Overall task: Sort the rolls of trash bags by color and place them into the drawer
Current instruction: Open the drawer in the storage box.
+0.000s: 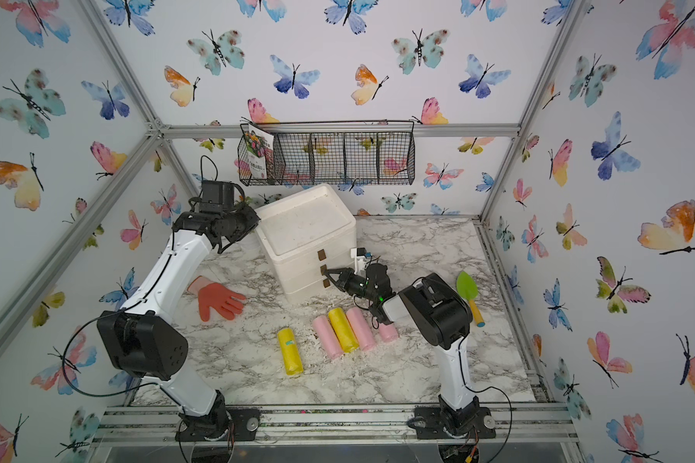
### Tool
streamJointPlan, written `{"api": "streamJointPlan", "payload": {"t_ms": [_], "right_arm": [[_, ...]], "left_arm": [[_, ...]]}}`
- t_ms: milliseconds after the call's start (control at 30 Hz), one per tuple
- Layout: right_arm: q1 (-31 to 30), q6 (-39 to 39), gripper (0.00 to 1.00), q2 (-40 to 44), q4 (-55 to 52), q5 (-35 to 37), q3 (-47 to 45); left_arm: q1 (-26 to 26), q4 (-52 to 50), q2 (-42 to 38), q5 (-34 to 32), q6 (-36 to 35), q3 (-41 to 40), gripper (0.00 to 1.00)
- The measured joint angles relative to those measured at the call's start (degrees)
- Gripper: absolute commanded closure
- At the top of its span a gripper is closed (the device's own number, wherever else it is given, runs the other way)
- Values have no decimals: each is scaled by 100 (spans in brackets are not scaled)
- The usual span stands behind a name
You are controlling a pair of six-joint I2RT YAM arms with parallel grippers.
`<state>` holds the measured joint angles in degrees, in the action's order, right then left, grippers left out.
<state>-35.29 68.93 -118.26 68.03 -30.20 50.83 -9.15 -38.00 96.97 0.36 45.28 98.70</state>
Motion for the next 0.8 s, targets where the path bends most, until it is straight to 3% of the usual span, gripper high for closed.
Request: {"api": "streamJointPlan", "payload": {"t_ms": [467,800], "right_arm": [[0,39,98,763,367,83,-1165],[-90,-354,98,2079,-398,192,-2133]], "left_arm": [[-9,2,0,-2,22,0,100],[-13,28,0,-7,44,-22,100]]}}
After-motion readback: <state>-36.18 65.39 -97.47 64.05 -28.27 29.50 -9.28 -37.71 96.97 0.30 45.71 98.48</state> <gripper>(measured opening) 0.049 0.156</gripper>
